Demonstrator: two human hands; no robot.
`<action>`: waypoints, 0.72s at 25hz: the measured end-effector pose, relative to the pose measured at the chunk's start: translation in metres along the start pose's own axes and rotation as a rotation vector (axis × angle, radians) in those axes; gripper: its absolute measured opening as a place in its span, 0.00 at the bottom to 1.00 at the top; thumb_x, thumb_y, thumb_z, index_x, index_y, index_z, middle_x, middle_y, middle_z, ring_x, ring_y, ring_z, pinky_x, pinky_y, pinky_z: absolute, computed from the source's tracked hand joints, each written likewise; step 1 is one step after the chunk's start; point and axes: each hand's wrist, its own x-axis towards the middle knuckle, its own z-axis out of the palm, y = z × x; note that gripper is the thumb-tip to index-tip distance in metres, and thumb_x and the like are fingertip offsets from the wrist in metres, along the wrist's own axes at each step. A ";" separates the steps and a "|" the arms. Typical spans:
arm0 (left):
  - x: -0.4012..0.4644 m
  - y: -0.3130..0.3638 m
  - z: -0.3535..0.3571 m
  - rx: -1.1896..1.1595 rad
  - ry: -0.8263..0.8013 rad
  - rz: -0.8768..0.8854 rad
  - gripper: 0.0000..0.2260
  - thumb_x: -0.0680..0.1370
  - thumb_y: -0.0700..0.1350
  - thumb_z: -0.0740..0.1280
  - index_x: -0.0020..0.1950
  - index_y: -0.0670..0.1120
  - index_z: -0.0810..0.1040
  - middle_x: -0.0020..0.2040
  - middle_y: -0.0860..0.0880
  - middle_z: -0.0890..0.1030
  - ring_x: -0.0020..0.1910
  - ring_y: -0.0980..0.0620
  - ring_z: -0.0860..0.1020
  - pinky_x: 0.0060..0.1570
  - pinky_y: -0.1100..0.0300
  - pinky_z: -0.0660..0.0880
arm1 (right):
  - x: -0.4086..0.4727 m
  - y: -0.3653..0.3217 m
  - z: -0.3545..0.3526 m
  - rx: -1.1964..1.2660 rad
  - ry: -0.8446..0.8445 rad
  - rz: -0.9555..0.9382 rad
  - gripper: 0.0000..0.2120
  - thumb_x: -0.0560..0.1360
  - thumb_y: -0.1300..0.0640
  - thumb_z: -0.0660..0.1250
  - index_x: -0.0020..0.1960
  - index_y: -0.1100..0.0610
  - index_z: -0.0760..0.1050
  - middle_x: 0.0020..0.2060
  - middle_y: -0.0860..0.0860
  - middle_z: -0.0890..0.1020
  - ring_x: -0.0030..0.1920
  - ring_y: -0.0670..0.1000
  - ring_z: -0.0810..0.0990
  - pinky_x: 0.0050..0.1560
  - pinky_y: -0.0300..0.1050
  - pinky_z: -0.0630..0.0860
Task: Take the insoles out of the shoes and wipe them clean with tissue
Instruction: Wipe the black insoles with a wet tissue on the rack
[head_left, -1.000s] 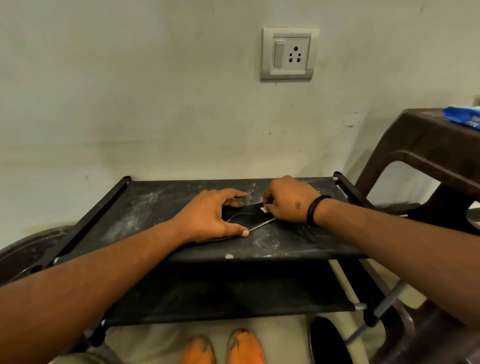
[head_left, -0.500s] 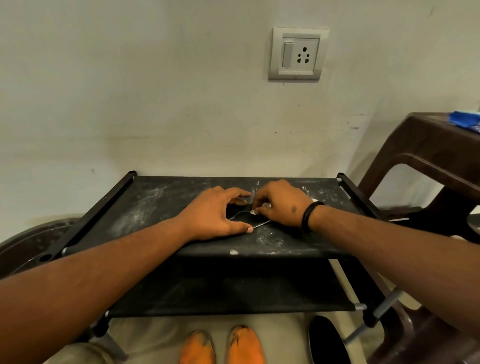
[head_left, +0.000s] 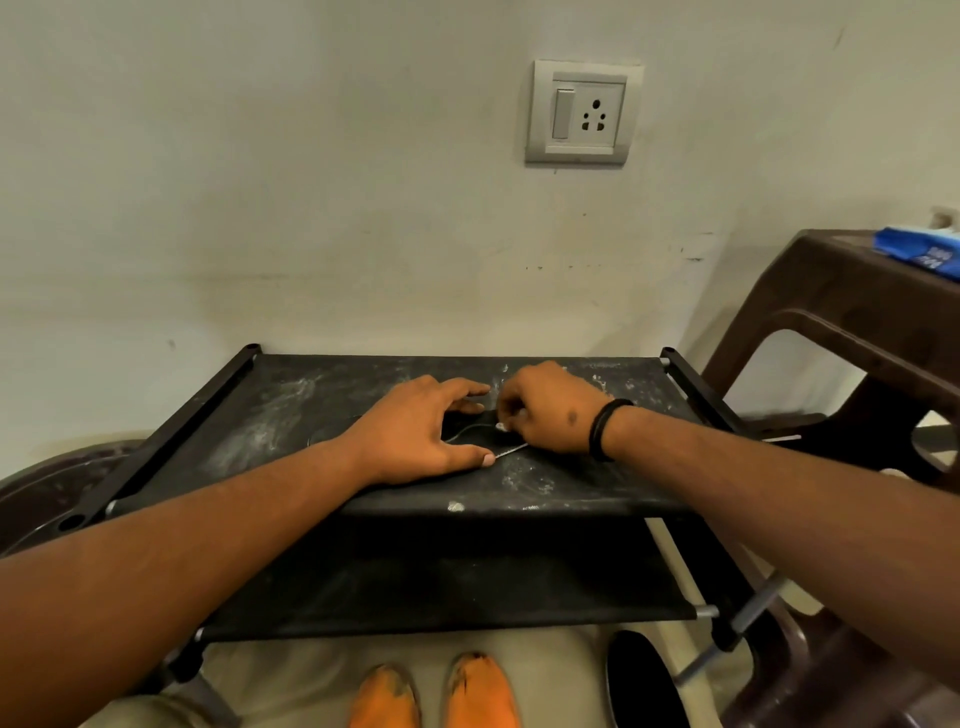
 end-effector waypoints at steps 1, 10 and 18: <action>-0.001 0.000 0.000 0.003 0.002 0.002 0.36 0.72 0.62 0.74 0.77 0.55 0.67 0.65 0.60 0.80 0.52 0.67 0.70 0.57 0.69 0.63 | -0.004 0.000 0.000 0.027 -0.042 -0.030 0.05 0.76 0.60 0.66 0.46 0.55 0.81 0.43 0.50 0.83 0.44 0.50 0.81 0.46 0.46 0.79; 0.002 -0.001 0.002 0.040 0.037 0.010 0.33 0.72 0.63 0.73 0.74 0.56 0.69 0.63 0.61 0.81 0.60 0.58 0.73 0.62 0.58 0.70 | -0.013 0.010 -0.009 -0.006 -0.075 0.002 0.06 0.76 0.57 0.67 0.42 0.50 0.80 0.42 0.49 0.83 0.44 0.50 0.81 0.47 0.47 0.79; 0.002 0.000 0.003 0.029 0.036 0.018 0.33 0.73 0.62 0.73 0.75 0.56 0.68 0.63 0.60 0.81 0.60 0.58 0.73 0.58 0.60 0.67 | -0.020 0.039 -0.020 -0.052 -0.064 0.061 0.05 0.76 0.59 0.68 0.47 0.55 0.82 0.43 0.50 0.84 0.44 0.50 0.82 0.48 0.45 0.79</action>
